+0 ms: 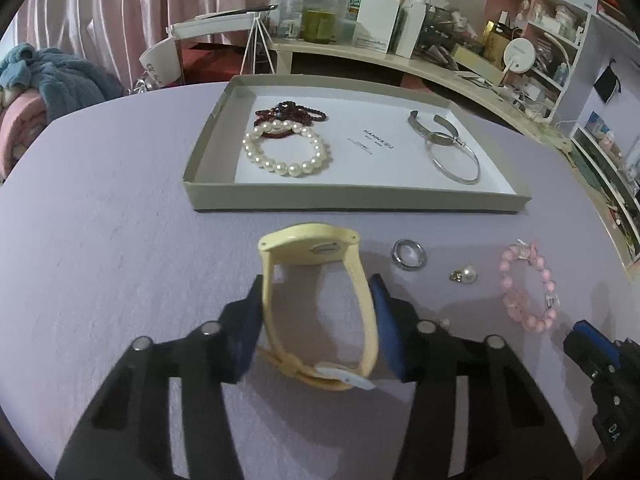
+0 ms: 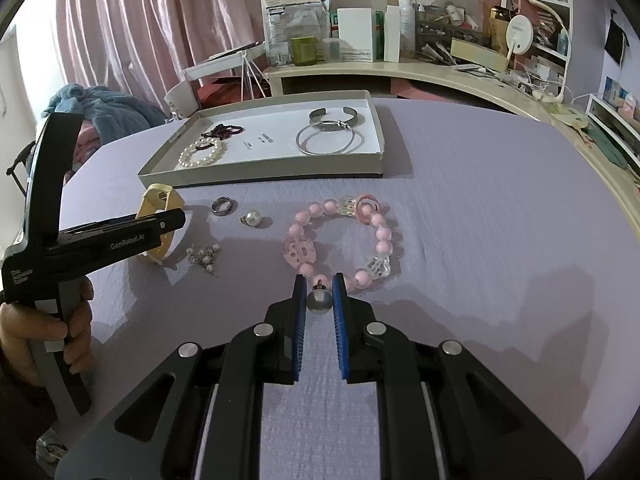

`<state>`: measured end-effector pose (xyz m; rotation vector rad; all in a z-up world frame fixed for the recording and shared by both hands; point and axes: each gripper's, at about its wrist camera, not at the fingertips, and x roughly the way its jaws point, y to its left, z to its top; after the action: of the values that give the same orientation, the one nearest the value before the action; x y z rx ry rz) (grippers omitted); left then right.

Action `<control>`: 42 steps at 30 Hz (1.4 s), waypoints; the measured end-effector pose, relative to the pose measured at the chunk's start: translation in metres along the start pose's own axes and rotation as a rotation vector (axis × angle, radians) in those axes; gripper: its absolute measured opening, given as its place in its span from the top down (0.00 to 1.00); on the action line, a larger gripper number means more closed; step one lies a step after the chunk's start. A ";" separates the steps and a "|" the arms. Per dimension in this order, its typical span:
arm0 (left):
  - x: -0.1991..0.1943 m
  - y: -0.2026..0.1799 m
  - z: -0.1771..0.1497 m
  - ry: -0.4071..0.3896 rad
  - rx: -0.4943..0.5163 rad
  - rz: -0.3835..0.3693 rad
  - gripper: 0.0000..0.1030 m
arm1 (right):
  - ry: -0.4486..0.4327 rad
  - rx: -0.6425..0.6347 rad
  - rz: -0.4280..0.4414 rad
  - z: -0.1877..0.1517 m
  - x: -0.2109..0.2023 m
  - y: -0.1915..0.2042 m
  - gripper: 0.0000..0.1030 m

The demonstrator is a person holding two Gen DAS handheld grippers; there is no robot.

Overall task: Organize jewelry
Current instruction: 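Carry the earring toward the tray with the right tool while the left tool grasps and lifts the yellow watch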

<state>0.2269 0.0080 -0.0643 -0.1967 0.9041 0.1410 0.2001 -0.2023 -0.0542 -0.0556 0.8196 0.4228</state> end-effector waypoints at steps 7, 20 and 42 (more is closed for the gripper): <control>-0.015 0.015 -0.003 -0.020 -0.012 -0.009 0.62 | -0.008 -0.004 0.004 0.003 -0.003 0.004 0.87; -0.102 0.034 0.005 -0.209 -0.006 -0.038 0.62 | -0.045 -0.026 0.018 0.011 -0.016 0.020 0.87; -0.087 0.037 0.048 -0.262 -0.053 -0.092 0.62 | -0.090 0.047 -0.011 0.145 0.078 0.016 0.87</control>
<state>0.2028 0.0517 0.0291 -0.2623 0.6295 0.1025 0.3424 -0.1303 -0.0091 0.0025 0.7403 0.3922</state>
